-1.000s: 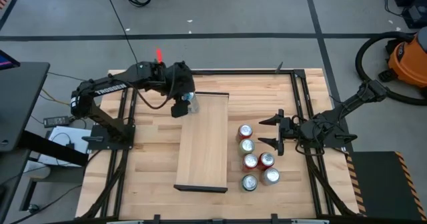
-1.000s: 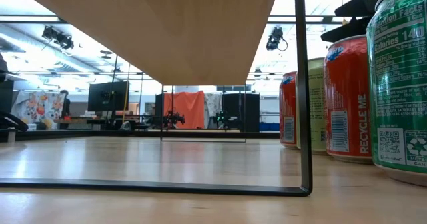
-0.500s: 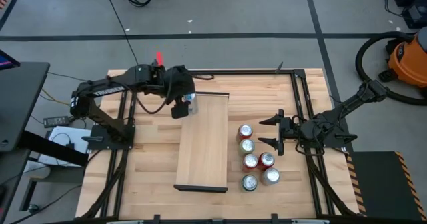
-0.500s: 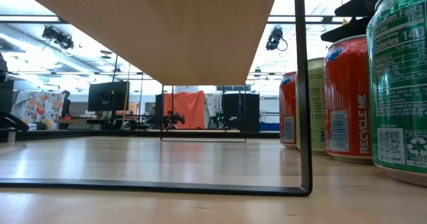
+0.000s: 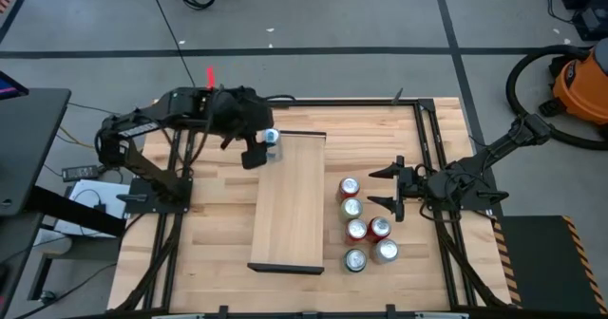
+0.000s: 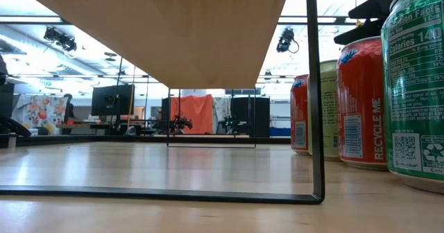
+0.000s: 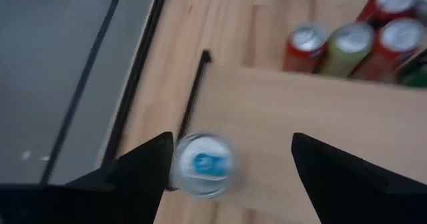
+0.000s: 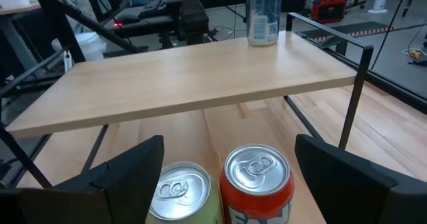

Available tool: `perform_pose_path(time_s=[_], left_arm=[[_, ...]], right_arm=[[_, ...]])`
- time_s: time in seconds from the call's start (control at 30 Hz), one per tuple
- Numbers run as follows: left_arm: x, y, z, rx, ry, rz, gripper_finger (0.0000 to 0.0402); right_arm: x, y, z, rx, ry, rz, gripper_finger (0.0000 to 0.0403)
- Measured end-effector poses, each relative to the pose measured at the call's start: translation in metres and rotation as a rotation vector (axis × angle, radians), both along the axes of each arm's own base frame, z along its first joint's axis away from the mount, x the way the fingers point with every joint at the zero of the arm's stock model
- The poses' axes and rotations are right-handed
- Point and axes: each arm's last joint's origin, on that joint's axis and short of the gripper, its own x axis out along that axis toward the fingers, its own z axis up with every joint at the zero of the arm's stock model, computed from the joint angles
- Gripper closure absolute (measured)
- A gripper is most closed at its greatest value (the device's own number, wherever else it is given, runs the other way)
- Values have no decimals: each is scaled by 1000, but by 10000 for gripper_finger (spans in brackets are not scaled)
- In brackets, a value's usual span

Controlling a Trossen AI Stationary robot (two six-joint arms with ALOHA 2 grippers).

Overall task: Place canned beverage on shelf
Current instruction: Put the red soda can on the shelf

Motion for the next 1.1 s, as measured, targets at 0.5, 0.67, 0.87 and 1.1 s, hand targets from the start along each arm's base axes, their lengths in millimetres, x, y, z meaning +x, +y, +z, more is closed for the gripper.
perform_pose_path(time_s=[0.5,0.67,0.87,1.1], left_arm=[[16,-115,-40,-115,-79,-248,131],[12,-143,-69,-116,-54,-226,151],[15,-169,-117,25,-125,-274,173],[9,-179,-127,232,-304,-424,207]], right_arm=[[9,-2,-20,-116,163,-34,55],[13,-5,-24,-125,193,-54,55],[21,-6,2,-88,198,-49,55],[38,-14,12,-46,254,-29,55]])
